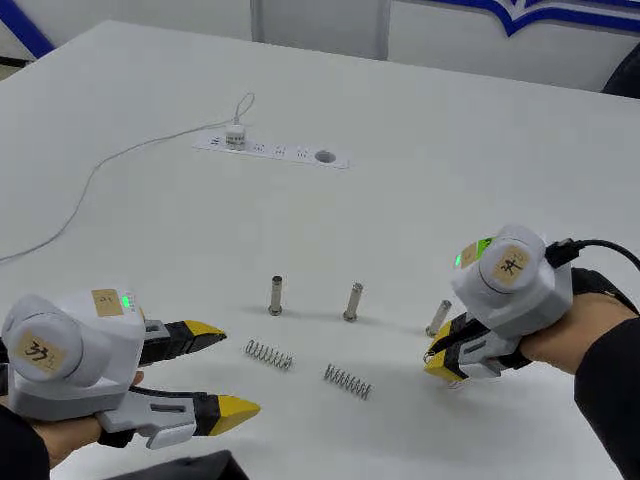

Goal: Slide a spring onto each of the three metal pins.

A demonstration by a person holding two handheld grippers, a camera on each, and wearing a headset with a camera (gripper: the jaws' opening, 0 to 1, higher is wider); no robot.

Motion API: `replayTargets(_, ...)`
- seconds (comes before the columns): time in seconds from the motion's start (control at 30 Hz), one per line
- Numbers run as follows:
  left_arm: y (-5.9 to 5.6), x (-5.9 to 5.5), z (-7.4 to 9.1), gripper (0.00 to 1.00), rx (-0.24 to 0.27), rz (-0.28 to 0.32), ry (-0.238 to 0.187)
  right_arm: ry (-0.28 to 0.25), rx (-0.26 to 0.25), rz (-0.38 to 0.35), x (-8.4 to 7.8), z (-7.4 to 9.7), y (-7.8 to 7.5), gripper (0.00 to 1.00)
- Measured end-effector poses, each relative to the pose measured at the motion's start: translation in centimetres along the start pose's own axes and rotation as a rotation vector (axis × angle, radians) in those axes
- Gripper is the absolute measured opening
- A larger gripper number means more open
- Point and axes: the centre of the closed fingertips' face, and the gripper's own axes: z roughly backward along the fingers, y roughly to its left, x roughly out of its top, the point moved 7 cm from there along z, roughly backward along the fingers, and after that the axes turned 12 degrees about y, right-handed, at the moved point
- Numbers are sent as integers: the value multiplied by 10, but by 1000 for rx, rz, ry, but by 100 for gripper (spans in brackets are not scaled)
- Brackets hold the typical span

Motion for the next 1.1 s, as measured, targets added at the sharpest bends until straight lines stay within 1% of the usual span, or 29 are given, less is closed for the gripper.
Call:
replayTargets(0.03,0,0,0,55,0,-1,1,-7,1,-9,-1,1,1,12)
replayTargets(0.17,0,0,0,55,-1,-3,1,-71,-7,-70,-2,7,1,12)
replayTargets(0.23,0,0,0,55,-2,-3,1,-95,-11,-98,-4,8,1,12)
replayTargets(0.37,-1,0,0,55,-4,-5,3,-137,-23,-140,-6,11,0,12)
replayTargets(0.67,0,-1,0,55,-4,-6,5,-253,-32,-239,-9,21,-1,12)
replayTargets(0.87,0,0,0,55,-3,-5,3,-273,-43,-254,-10,25,-1,12)
replayTargets(0.9,0,1,0,55,-2,-7,2,-288,-50,-254,-8,28,-1,12)
replayTargets(0.97,0,2,1,55,-3,-2,-6,-309,-46,-259,-5,32,0,12)
replayTargets(1.1,1,9,5,55,-3,-1,-25,-360,-39,-252,7,41,2,12)
